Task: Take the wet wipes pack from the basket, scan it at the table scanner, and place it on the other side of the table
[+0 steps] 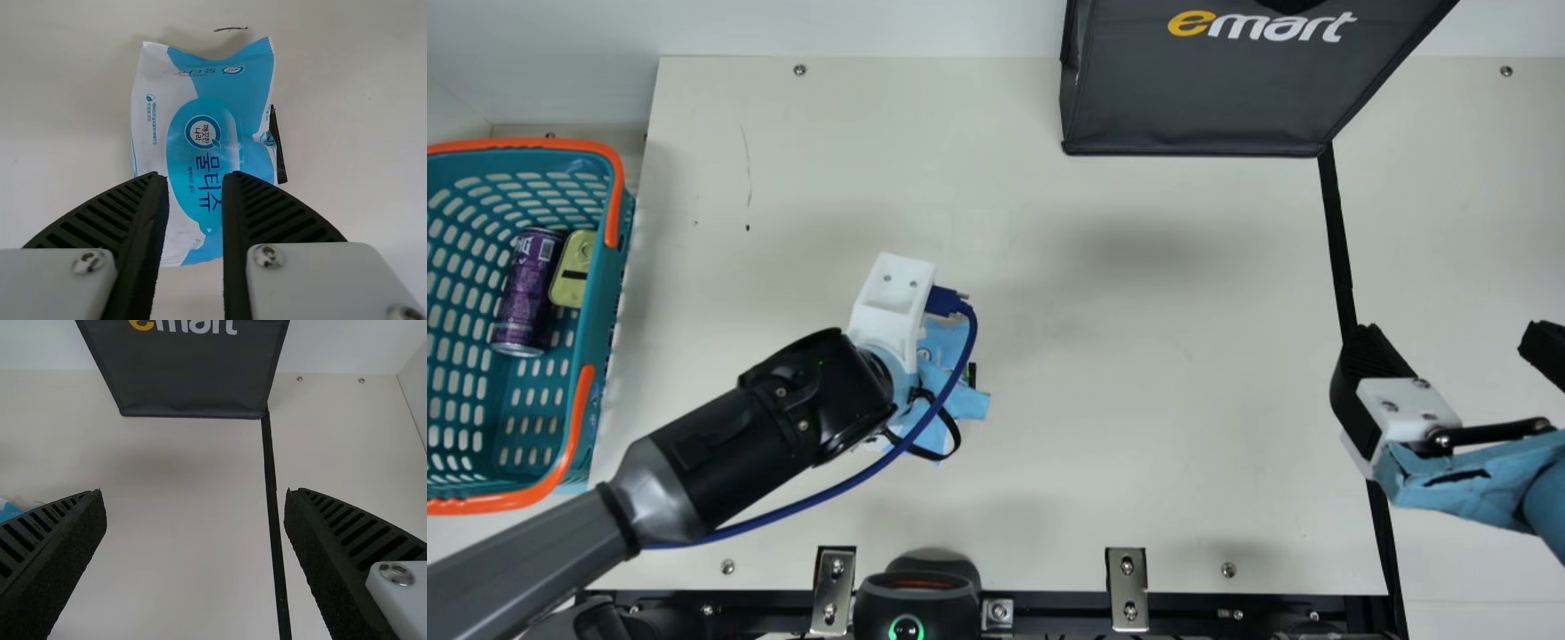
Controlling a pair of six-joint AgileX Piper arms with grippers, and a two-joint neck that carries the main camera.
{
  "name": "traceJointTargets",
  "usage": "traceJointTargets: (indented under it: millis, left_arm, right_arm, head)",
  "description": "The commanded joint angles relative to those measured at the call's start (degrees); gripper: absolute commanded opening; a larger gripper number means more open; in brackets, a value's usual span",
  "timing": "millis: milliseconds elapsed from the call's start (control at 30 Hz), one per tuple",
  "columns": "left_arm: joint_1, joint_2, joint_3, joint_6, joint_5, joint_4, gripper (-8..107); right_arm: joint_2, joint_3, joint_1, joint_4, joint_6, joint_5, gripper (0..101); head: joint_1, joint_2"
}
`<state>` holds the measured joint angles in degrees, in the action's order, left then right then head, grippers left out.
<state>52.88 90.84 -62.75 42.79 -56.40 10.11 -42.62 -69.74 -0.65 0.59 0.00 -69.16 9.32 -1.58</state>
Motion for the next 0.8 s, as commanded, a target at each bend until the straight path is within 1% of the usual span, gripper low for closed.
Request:
traceJointTargets:
  millis: [0,300,467,767]
  left_arm:
    - [0.1,-0.2,-0.1,0.1,-0.1,-0.2,42]
    - [0.1,-0.1,-0.3,-0.1,-0.2,-0.8,72]
    - [-0.1,0.7,-0.3,-0.2,0.7,-1.3,89]
    - [-0.7,3.1,0.2,0.2,3.0,-2.2,90]
  right_arm:
    - [0.0,0.0,0.0,0.0,0.0,0.0,95]
    - [0.0,0.0,0.0,0.0,0.0,0.0,95]
    - [0.0,0.0,0.0,0.0,0.0,0.0,95]
    - [0.0,0.0,0.0,0.0,0.0,0.0,95]
  head:
    - [-1.4,0.0]
    - [-1.4,0.0]
    - [-1.4,0.0]
    - [-1.4,0.0]
